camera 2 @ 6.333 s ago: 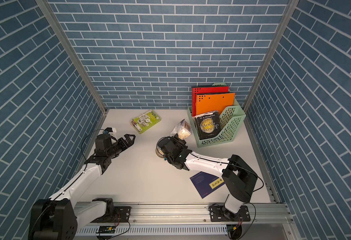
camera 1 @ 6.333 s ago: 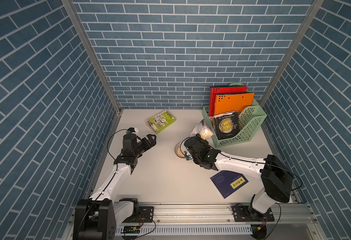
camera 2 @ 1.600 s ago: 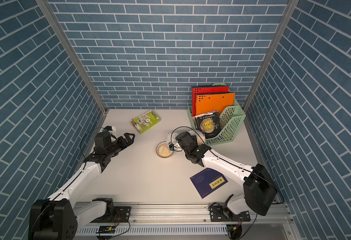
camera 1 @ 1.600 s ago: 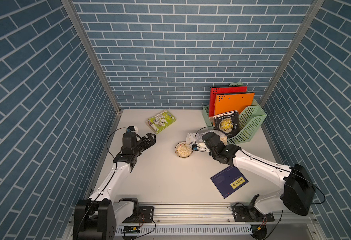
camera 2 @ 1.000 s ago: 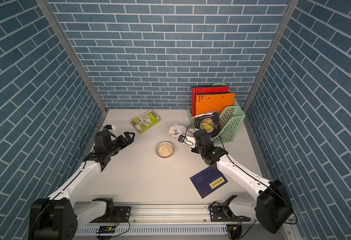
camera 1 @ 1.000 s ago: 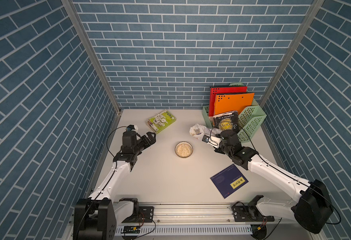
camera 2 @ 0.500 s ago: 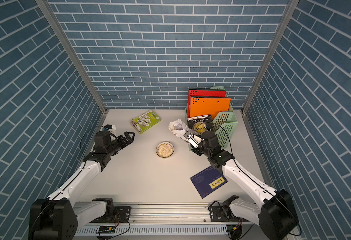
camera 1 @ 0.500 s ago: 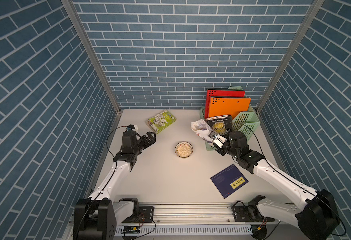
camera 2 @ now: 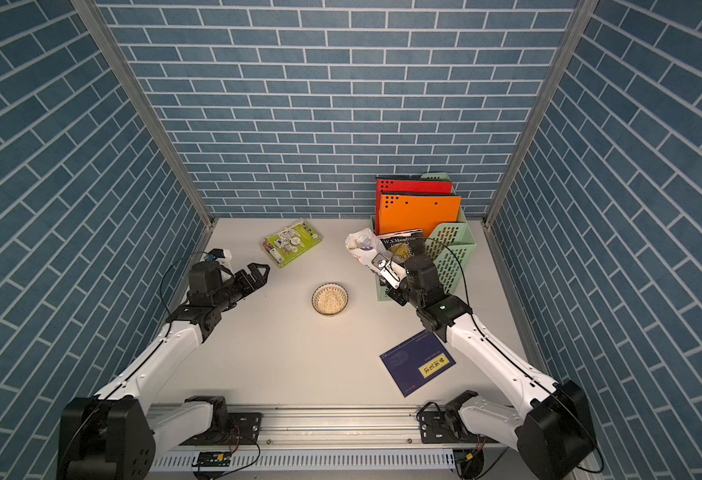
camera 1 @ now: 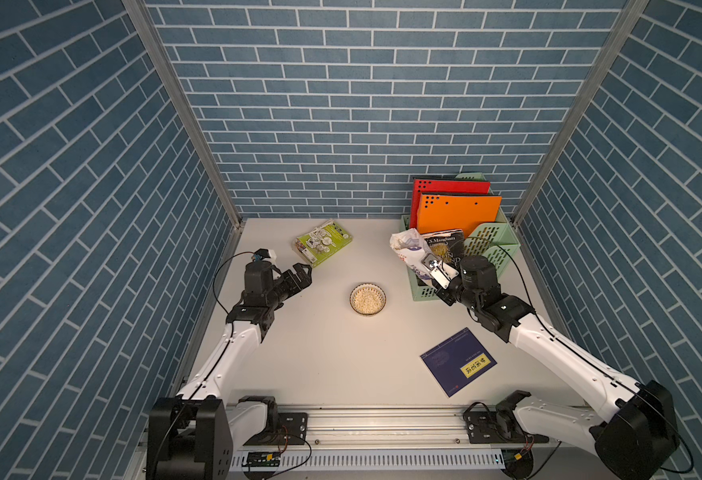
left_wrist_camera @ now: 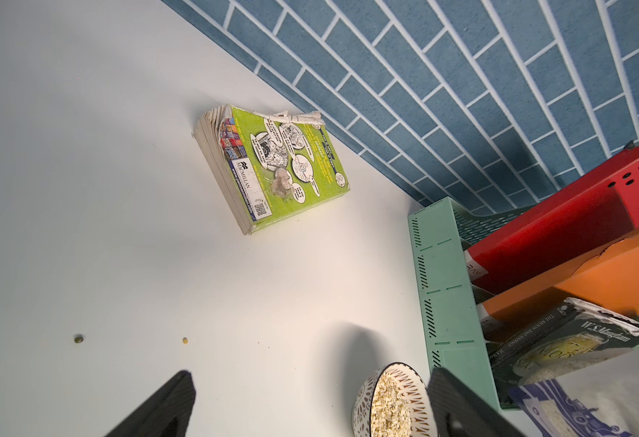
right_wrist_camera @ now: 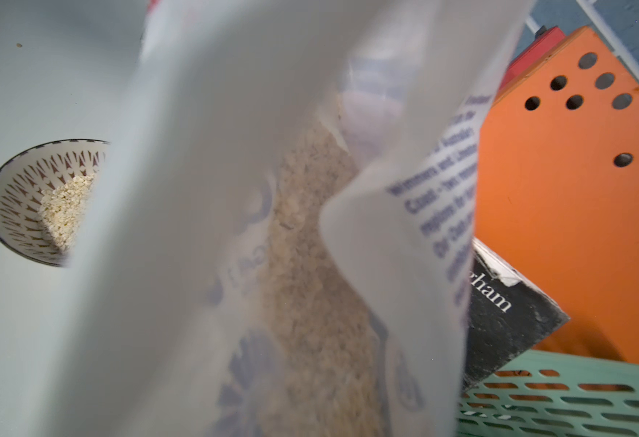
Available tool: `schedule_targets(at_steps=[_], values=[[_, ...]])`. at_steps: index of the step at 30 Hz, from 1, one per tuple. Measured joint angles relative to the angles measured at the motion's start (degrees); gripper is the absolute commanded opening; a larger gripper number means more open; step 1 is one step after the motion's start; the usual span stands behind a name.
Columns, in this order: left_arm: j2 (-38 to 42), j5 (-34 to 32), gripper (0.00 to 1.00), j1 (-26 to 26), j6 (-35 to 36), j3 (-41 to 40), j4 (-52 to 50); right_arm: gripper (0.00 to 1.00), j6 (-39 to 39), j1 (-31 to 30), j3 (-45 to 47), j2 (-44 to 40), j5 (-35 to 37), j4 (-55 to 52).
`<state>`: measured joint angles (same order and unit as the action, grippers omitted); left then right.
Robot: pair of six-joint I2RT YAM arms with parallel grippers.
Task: Pour the oats into the breakfast bowl
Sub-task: Place the oats bag at the center of the board.
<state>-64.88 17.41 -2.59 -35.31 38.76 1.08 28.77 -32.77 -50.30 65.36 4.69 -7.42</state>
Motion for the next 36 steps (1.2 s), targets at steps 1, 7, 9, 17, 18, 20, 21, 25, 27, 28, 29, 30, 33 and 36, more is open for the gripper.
schedule_targets(at_steps=[1,7,9,17,18,20,21,25,27,28,29,30,33,36], values=[[0.0,0.0,1.00,0.0,0.0,0.0,0.0,0.00,0.0,0.1,-0.6,0.0,-0.3,-0.1],[0.0,0.0,0.99,0.0,0.4,0.2,-0.2,0.00,-3.7,0.1,-1.0,-2.3,-6.5,-0.2],[0.0,0.0,0.99,0.0,0.9,0.8,-0.5,0.00,-5.9,0.1,0.5,-4.2,-10.1,1.6],[0.4,1.6,0.99,0.1,3.9,3.5,0.5,0.00,-17.3,0.1,11.7,-8.4,-26.7,15.8],[0.6,2.1,0.99,0.1,4.5,3.7,0.7,0.00,-18.5,0.1,13.1,-8.4,-28.3,17.3],[1.0,3.4,1.00,0.2,5.7,4.0,1.0,0.00,-20.8,0.1,15.8,-8.4,-31.0,20.7],[1.2,4.0,0.99,0.2,6.5,4.2,1.2,0.00,-22.0,0.1,17.0,-8.4,-32.3,22.2],[3.1,8.3,0.99,0.2,11.0,4.9,2.6,0.00,-25.0,-0.2,20.6,-8.3,-36.0,27.2],[4.8,10.7,0.99,0.2,14.4,4.9,2.8,0.01,-25.5,-1.0,21.5,-8.0,-36.9,28.8],[5.9,11.8,0.99,0.2,16.5,4.9,2.7,0.02,-25.4,-1.7,21.8,-7.7,-36.8,29.5],[6.8,12.7,0.99,0.2,18.3,4.9,2.6,0.03,-25.3,-2.8,22.3,-7.1,-36.7,30.6],[8.0,13.6,0.99,0.2,20.2,4.9,2.5,0.03,-25.3,-4.1,22.8,-6.4,-36.5,31.5],[11.1,14.5,0.99,0.2,24.5,4.8,1.9,0.04,-24.7,-9.0,24.8,-2.4,-36.1,35.2],[13.4,14.0,0.99,0.2,26.4,4.3,1.2,0.04,-24.4,-13.0,26.5,3.2,-35.6,38.8]])
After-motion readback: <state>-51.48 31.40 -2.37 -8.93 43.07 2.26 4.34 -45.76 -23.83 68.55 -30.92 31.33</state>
